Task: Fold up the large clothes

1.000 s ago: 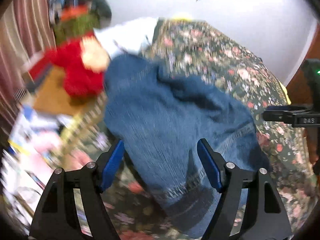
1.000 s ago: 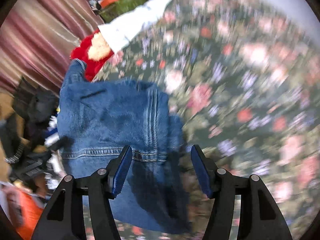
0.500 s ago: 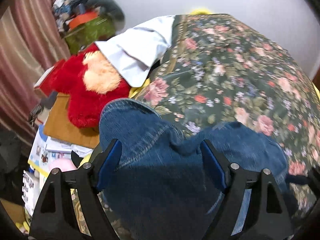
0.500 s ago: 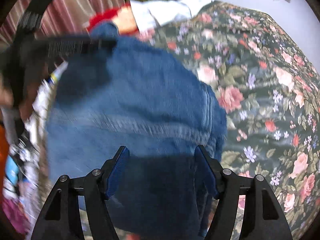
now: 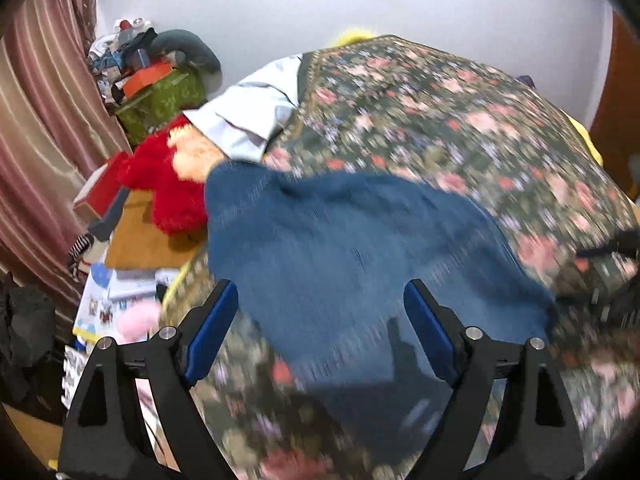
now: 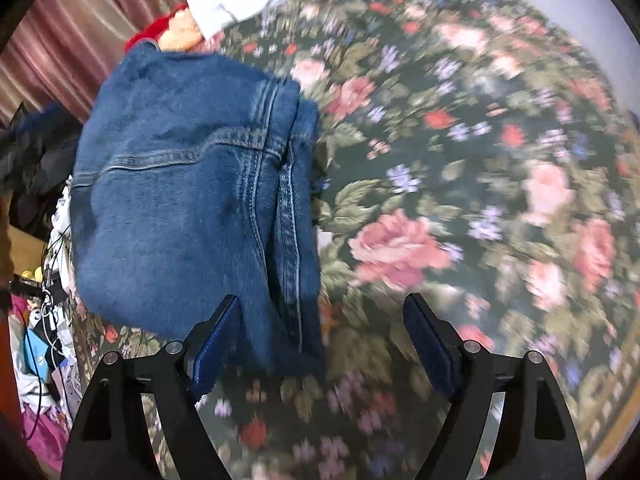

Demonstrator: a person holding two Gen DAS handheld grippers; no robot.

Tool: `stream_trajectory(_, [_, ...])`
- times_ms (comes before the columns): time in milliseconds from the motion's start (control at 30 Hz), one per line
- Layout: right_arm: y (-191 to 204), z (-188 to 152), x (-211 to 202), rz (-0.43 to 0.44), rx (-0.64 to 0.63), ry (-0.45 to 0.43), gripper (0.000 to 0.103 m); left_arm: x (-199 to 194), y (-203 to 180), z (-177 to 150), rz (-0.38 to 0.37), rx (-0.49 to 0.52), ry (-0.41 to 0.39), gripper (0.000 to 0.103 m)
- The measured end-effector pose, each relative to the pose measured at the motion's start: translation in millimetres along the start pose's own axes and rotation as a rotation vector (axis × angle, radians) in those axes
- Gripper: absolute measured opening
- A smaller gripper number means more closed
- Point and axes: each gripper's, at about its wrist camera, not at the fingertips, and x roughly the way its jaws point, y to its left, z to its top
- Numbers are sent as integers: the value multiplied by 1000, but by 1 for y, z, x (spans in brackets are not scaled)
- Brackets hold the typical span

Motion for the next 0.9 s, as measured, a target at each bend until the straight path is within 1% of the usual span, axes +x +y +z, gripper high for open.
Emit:
stream_trajectory(67, [2,-7,-25,-7,-3,-61,81,-19,-3,-10,1,-19,-18,85])
stream_trajectory(167, [10,-16,-76,12,4,-192,81,-66,-3,-16,-14,-64,-103,85])
stream_trajectory(200, [15,-20,-101,25,8,-264,81,-89,-2,-16,-20,-87,-150,85])
stream_trajectory(367, [48,-35,-194,61,-13,-524,81,-178,5,-14,-42,-162,-346,85])
stream_trajectory(500, [77,-67,-266,85,-43,-734,81,-251,-3,-27,3,-175,-535,85])
stream_trajectory(533, [83,-74,-278,88,-47,-771,81,-265,-4,-31,8,-178,-569,85])
stream_trajectory(633, [101,-102,-310,94,-60,-871,81,-300,-14,-45,22,-184,-653,85])
stream_trajectory(733, [118,-123,-328,97,-69,-926,81,-323,-26,-60,38,-171,-705,85])
stream_trajectory(833, [133,-142,-338,84,-80,-954,81,-335,-40,-74,72,-151,-733,85])
stream_trajectory(900, [144,-153,-340,58,-84,-970,81,-337,-45,-81,91,-150,-737,86])
